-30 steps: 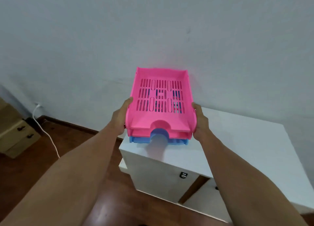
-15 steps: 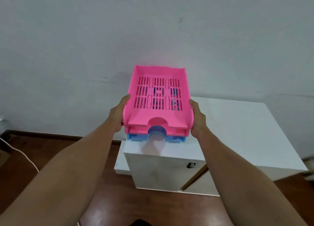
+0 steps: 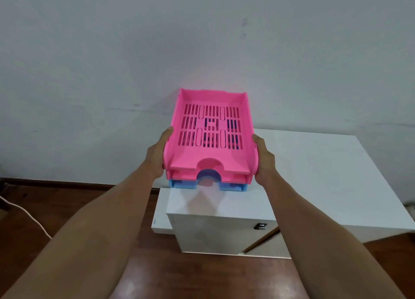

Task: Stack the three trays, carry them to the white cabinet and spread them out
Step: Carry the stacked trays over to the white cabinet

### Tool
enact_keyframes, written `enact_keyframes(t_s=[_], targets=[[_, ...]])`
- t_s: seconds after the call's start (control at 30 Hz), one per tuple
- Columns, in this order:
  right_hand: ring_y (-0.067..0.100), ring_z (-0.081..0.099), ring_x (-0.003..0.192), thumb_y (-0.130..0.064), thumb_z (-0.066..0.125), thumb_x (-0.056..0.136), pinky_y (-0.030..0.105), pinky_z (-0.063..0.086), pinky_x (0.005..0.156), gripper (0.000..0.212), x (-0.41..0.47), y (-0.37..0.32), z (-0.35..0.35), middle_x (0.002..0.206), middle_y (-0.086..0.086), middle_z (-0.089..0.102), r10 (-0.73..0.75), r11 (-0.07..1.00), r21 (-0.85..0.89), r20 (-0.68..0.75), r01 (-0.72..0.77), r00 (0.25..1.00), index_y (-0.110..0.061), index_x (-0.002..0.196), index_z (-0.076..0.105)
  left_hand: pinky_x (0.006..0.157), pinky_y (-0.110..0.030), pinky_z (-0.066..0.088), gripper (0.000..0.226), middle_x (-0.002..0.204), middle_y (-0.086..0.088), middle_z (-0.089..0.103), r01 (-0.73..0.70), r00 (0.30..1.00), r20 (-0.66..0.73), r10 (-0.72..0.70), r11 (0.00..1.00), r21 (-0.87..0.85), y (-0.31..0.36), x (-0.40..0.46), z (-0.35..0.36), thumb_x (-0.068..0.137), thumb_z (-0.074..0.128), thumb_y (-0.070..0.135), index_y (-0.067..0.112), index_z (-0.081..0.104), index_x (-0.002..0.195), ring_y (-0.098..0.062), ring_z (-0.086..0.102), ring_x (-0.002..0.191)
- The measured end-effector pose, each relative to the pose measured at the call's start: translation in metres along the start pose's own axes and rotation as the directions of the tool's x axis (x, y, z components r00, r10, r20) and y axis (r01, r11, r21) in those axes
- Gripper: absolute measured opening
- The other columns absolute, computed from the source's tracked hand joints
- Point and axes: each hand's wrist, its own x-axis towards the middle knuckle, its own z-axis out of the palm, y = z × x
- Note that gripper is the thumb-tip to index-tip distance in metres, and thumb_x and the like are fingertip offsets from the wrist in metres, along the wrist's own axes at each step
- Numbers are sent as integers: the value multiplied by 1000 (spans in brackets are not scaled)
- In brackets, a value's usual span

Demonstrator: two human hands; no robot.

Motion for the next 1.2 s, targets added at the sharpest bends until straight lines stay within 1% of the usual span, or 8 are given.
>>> enact_keyframes(t_s=[0.2,0.33,0.5,0.63,0.77,0.9,1.0,1.2], targets=[[27,72,85,-57,80,65,52,57,96,46,1,-1,-1,110,11,78,17,1000,1,-4,-17,1000,-20,92,77,104,-69,50,82,128,-14,72,22,996,91,-17,999,-49,1,-1,3,59,85,75,24,75,123,-41,69,115],[30,72,85,-52,82,69,53,59,92,42,0,0,-6,103,11,79,18,997,75,-22,-17,1000,-17,92,76,103,-69,51,85,130,-16,73,16,997,76,-15,1000,-12,0,-1,6,55,84,79,25,76,120,-45,68,121],[31,71,85,-53,83,68,53,59,92,42,2,0,-7,101,12,79,25,996,85,-23,-23,999,-18,91,76,102,-68,52,80,117,-12,77,-2,999,51,4,999,-40,0,-5,14,54,86,76,24,78,114,-44,68,121],[30,71,88,-56,81,68,55,58,94,44,3,-1,-8,110,13,77,18,999,47,-14,-17,1000,-19,92,75,102,-68,52,86,122,-14,76,-9,999,41,12,998,-59,0,-7,16,50,86,78,23,78,116,-45,67,122],[28,72,87,-57,76,75,47,61,89,42,2,-5,-10,111,12,77,11,1000,-9,-5,-11,1000,-20,95,74,101,-68,53,82,114,-11,78,-7,1000,13,8,998,-66,-1,-10,18,46,86,79,26,80,108,-44,69,119],[31,74,96,-61,78,70,53,58,95,50,1,-5,-12,108,10,78,22,1000,-21,7,-22,1000,-20,98,76,101,-67,53,84,115,-13,77,-3,1000,-19,2,998,-69,-1,-10,17,42,87,80,25,79,105,-45,68,121],[29,73,89,-59,80,68,54,58,94,48,2,-4,-12,109,11,78,24,1000,7,1,-24,1000,-20,95,76,101,-68,53,91,121,-15,76,-3,1000,-11,2,998,-70,1,-12,19,42,87,80,23,77,112,-45,68,121],[27,72,86,-59,77,72,50,60,92,44,2,-7,-10,108,11,78,18,1000,-25,-14,-19,1000,-21,93,75,101,-66,54,84,110,-10,78,16,1000,-2,-16,999,-47,6,-17,21,46,86,78,23,77,109,-42,71,116]])
